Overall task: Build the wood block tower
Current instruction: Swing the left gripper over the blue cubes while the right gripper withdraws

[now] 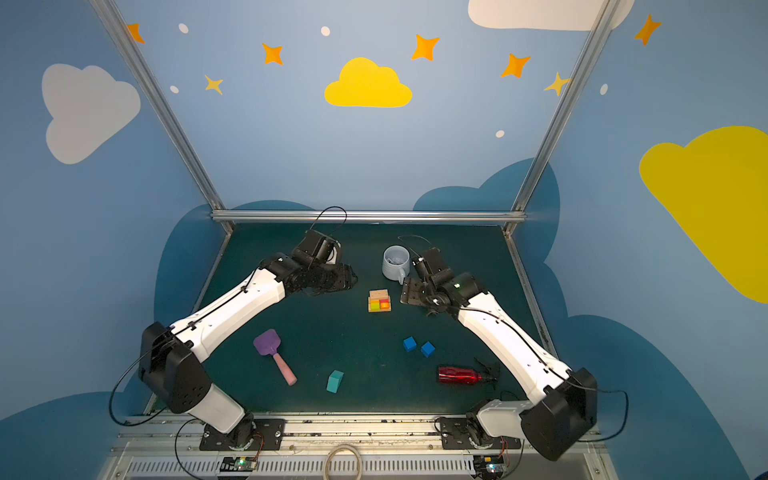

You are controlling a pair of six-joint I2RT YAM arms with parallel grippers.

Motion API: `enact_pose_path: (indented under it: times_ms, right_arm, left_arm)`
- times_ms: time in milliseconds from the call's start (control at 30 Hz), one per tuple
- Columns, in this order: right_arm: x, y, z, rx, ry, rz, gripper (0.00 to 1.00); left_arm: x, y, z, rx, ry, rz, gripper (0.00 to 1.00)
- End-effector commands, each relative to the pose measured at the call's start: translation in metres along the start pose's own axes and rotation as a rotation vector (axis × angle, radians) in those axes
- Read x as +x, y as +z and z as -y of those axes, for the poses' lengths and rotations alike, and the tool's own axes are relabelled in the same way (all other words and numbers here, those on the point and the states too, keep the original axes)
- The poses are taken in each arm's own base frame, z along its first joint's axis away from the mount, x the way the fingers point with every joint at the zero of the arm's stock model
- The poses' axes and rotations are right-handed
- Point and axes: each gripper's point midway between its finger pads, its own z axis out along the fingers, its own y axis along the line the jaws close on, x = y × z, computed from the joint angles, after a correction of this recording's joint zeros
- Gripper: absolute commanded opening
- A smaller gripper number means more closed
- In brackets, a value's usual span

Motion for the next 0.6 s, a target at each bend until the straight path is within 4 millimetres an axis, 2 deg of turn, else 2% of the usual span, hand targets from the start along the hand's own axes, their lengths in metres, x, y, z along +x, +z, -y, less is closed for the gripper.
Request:
enact_pose_path:
  times_ms: [0,300,567]
  right_arm:
    - [0.002,-0.006,0.015,0.005,0.049,0.050,0.85]
    - [0.018,-0.025,0.062,0.033,0.147,0.123,0.85]
    - [0.031,-0.036,0.091,0.044,0.214,0.169,0.85]
  left_arm:
    - [0.017,0.012,0.005,-0.062,0.067,-0.065,0.63]
    - [0.057,0.042,0.046,-0.117,0.218,-0.183,0.67]
    - [0.098,0.078,0.060,-0.163,0.286,-0.305,0.71]
